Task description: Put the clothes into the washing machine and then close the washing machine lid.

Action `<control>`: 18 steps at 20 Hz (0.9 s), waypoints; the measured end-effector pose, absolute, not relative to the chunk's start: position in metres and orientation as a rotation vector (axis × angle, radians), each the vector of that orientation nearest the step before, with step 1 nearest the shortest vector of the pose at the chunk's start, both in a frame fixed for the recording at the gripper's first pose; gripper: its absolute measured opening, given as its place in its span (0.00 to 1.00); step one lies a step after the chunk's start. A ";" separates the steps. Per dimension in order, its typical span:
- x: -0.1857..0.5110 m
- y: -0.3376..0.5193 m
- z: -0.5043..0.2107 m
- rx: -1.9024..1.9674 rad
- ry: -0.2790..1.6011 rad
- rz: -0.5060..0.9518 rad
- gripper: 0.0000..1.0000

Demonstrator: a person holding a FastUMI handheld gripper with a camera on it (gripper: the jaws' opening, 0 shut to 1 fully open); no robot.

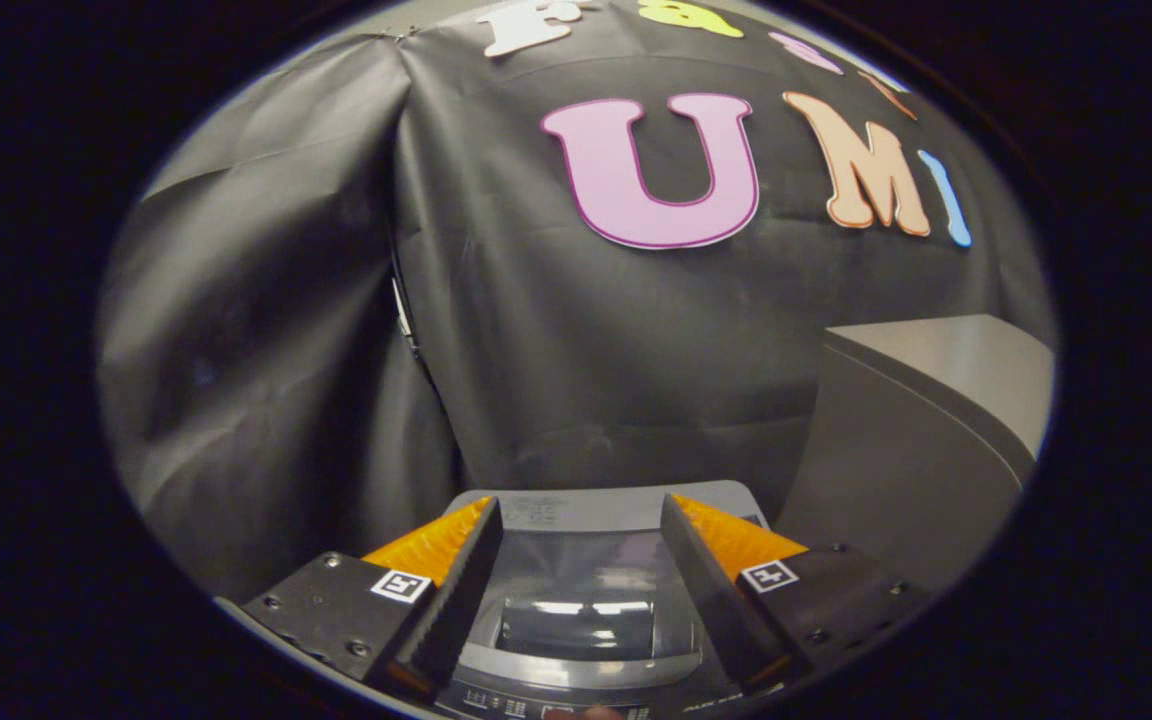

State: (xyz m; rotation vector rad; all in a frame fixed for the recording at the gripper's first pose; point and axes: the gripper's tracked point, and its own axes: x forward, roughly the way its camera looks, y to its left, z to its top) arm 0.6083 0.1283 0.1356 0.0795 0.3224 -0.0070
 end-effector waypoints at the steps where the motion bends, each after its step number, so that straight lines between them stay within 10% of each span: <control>1: 0.606 0.130 0.139 0.062 0.307 -0.005 0.97; 18: 0.592 0.124 0.146 -0.062 0.229 0.014 0.97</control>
